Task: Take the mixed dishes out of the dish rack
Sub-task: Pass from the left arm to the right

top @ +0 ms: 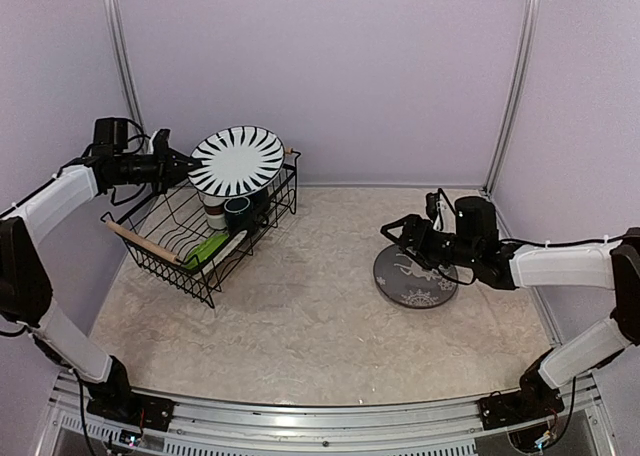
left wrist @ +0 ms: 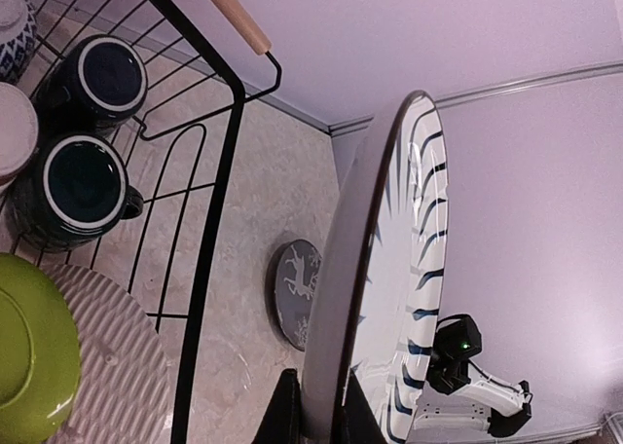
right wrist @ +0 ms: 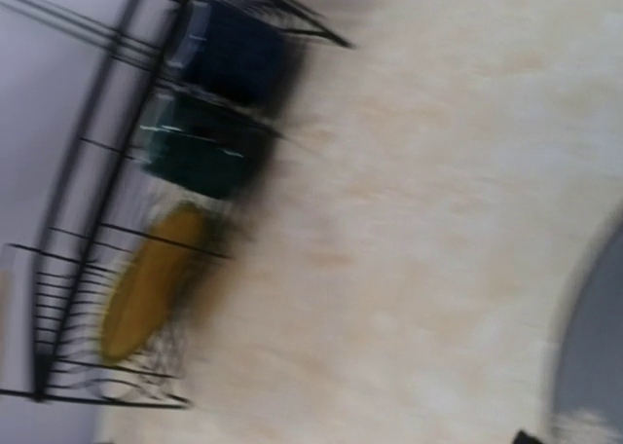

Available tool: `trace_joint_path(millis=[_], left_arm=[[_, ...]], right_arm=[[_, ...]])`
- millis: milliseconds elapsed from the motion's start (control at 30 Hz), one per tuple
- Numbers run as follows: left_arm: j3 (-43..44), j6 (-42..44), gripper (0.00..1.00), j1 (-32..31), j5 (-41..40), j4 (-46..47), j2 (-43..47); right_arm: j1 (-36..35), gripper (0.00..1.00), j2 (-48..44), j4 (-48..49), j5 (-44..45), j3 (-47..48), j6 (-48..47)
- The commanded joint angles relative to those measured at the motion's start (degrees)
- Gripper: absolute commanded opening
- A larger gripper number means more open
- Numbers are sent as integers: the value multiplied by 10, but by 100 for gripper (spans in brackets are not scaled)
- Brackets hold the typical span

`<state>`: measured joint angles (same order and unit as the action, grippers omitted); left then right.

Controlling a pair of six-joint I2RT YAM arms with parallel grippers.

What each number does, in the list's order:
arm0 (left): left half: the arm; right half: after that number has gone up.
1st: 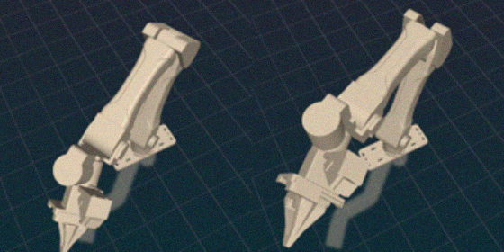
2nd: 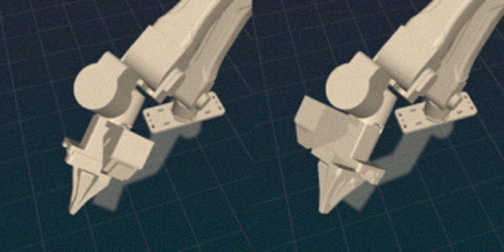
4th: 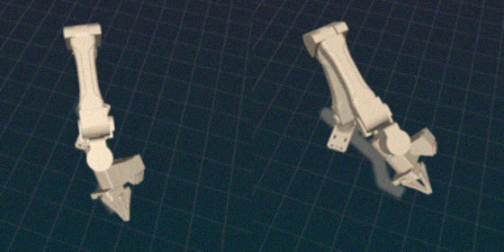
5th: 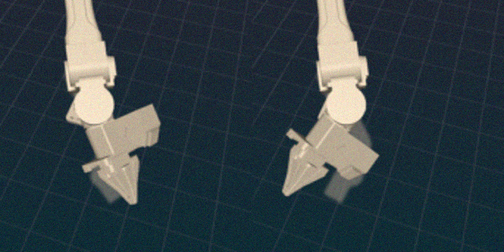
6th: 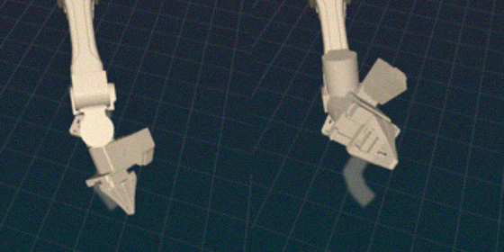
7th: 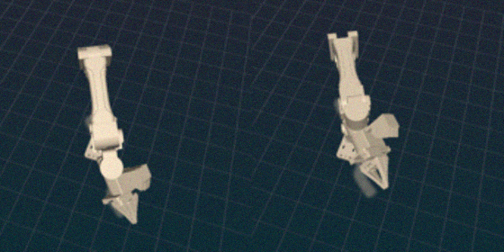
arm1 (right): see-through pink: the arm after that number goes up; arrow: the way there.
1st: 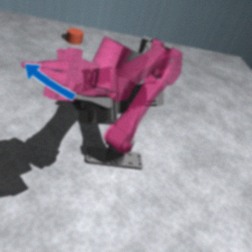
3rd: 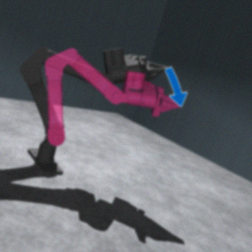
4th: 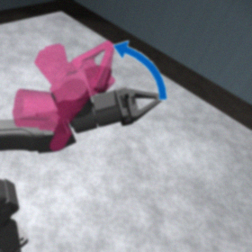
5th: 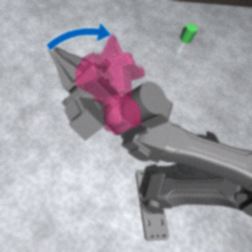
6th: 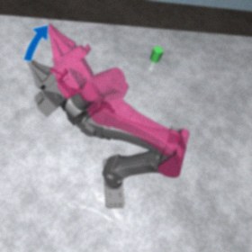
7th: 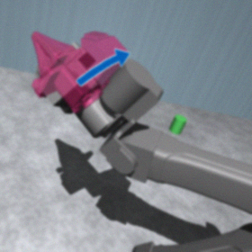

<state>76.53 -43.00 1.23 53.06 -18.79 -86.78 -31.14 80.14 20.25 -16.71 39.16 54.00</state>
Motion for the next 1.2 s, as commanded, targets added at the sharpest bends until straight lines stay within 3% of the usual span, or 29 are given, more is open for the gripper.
trace_joint_path(millis=[0,100,300,600,833,967,1167], left_arm=[[11,5,0,-26,28,30,-9],[19,-2,0,-53,36,20,-24],[37,44,0,-131,-29,-51,-29],[47,70,0,-183,-16,-59,-52],[45,78,0,-188,-28,-60,-69],[64,103,0,-208,-85,-111,-83],[78,115,0,-229,-96,-130,-102]], right_arm=[[-27,86,4,100,4,16,67],[-40,86,16,152,16,27,78],[-49,85,104,204,-30,101,122],[-58,83,190,196,-72,171,125],[-85,67,242,222,-80,196,144],[-94,57,264,233,-86,203,149],[-93,26,267,268,-98,186,170]])
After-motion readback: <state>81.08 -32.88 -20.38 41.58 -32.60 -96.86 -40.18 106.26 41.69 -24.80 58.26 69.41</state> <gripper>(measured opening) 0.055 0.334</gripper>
